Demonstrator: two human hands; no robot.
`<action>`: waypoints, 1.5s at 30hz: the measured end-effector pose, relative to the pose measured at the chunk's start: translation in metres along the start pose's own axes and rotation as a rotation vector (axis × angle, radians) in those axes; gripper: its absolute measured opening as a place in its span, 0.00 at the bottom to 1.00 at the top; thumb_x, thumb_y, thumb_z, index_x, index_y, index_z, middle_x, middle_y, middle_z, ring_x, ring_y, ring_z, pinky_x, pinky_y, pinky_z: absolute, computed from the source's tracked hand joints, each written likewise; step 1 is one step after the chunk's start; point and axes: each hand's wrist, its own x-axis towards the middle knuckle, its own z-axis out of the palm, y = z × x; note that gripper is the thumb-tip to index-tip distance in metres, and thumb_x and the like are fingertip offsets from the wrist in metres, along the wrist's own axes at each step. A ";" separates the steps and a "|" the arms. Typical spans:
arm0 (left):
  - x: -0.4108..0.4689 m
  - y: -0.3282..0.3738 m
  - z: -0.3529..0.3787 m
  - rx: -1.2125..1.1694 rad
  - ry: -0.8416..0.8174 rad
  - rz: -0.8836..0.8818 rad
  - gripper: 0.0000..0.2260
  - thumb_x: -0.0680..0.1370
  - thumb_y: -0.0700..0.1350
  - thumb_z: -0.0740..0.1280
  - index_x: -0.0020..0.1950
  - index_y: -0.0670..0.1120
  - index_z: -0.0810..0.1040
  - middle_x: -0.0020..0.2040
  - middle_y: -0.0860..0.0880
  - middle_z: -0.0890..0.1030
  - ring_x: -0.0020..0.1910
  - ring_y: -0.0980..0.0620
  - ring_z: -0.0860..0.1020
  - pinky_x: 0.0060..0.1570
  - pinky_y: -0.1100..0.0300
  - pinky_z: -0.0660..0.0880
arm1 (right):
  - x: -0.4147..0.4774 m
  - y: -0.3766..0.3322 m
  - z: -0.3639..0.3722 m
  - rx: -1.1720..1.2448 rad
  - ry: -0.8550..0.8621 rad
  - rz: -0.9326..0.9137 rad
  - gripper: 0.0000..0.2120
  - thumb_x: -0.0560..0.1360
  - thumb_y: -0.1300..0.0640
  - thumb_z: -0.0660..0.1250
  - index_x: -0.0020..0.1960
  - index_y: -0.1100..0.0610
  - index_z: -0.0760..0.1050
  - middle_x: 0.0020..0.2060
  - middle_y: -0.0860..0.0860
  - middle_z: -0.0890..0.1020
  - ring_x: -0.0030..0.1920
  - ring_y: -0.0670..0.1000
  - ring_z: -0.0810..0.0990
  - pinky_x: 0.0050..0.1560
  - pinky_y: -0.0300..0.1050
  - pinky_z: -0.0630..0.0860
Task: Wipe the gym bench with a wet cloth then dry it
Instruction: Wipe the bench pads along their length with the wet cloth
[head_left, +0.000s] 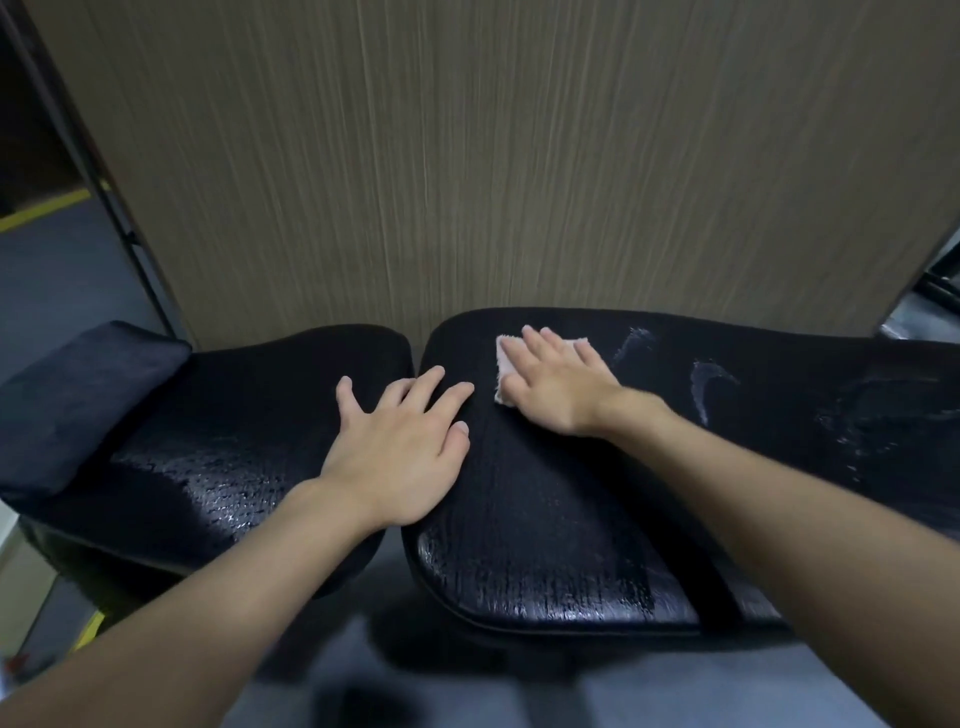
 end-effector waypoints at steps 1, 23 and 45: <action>0.000 0.000 0.001 0.000 0.003 0.001 0.23 0.82 0.57 0.43 0.78 0.59 0.51 0.81 0.53 0.52 0.77 0.51 0.55 0.69 0.29 0.46 | 0.015 0.005 -0.003 0.014 0.000 0.021 0.29 0.81 0.43 0.45 0.81 0.47 0.46 0.81 0.51 0.46 0.80 0.51 0.41 0.77 0.59 0.39; -0.001 0.003 -0.003 -0.017 -0.040 -0.003 0.23 0.82 0.57 0.42 0.79 0.58 0.50 0.81 0.52 0.50 0.78 0.50 0.53 0.70 0.29 0.44 | -0.056 0.001 0.009 -0.042 0.010 -0.035 0.28 0.83 0.45 0.41 0.81 0.47 0.43 0.81 0.49 0.45 0.80 0.51 0.41 0.78 0.56 0.40; 0.013 0.037 -0.006 -0.185 -0.099 0.041 0.23 0.83 0.58 0.44 0.79 0.60 0.53 0.81 0.52 0.48 0.80 0.47 0.43 0.74 0.35 0.46 | -0.133 0.005 0.018 -0.100 0.026 -0.077 0.28 0.82 0.40 0.37 0.80 0.43 0.39 0.81 0.48 0.41 0.79 0.48 0.37 0.77 0.51 0.35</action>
